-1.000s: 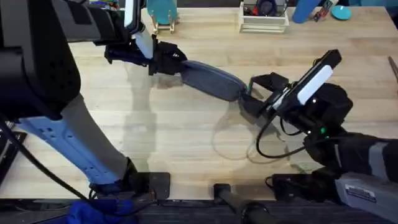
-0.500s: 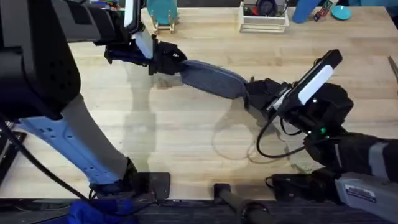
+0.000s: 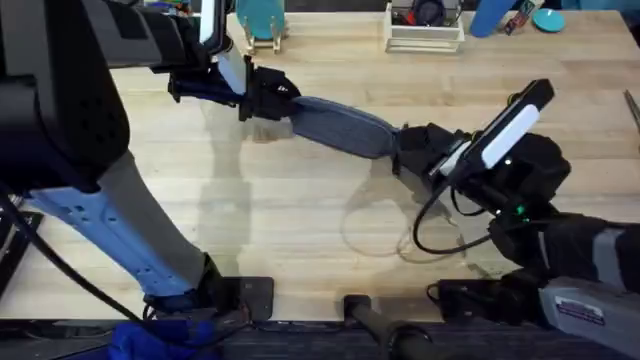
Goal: Unzip the bag, pick up the pens from the table one at a time and place them inside, then zip the bag closed.
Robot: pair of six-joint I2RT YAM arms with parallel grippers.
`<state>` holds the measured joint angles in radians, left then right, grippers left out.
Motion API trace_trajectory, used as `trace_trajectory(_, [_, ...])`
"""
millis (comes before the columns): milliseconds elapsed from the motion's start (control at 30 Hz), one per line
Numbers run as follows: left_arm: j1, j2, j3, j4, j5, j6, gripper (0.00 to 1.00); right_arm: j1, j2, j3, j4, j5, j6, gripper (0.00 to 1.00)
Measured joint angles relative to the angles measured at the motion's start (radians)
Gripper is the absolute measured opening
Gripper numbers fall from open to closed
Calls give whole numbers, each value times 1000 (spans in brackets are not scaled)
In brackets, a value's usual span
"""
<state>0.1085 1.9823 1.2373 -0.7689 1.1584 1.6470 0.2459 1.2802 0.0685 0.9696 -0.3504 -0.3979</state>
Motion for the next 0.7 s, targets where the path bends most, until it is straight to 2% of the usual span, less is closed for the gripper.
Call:
trace_trajectory(400, [1, 0, 0, 0, 0, 0, 41, 1, 0, 2, 38, -17, -7, 33])
trace_trajectory(700, [1, 0, 0, 0, 0, 0, 41, 1, 0, 46, 37, -50, -7, 33])
